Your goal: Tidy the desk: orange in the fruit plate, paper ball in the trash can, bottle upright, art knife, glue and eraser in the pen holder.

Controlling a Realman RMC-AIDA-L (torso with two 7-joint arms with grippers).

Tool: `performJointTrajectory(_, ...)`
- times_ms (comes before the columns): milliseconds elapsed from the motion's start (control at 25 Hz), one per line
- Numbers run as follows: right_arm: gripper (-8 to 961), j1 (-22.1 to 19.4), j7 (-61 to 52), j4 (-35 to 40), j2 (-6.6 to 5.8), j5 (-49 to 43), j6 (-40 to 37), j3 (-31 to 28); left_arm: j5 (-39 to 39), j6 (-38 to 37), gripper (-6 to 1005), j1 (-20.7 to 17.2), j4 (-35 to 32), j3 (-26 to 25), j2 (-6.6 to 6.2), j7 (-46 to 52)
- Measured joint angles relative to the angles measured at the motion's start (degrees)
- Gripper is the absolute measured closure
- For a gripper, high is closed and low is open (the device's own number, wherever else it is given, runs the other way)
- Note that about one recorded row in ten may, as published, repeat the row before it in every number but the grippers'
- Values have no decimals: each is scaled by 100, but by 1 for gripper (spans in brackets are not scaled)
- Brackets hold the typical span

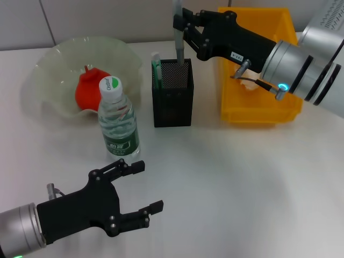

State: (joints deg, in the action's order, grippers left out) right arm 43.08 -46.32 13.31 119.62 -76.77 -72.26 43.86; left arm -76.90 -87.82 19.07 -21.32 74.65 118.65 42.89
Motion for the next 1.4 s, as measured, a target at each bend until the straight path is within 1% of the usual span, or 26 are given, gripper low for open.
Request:
performJointTrajectory(520,818,154,194,-333,10,-29,164,17,-27,10,155,-10,-4,49,0,0)
performJointTrajectory(960,816,187,211,-441,9,-15,228,18,-35,12,155,-17,34,56,-2,0)
performJointTrajectory(1120,810,128,211,-443,10,-12,176,-4,-36,12,155,-17,37,58,-5,0)
performJointTrajectory(1280,673,51,197,-408,11,-12,39,-31,-36,11,155,-17,41,73,-8,0)
performJointTrajectory(1320,639,-100,171,-293,-2,-9,-323,-53,-35,11,155,-17,41,69,-9,-2)
performJointTrajectory(1360,611,-100,171,-293,-2,-9,-323,-53,-35,11,155,-17,41,69,-9,-2)
performJointTrajectory(1400,583,-203,132,-202,-8,-8,-548,-58,-35,11,155,-17,41,69,-9,-2)
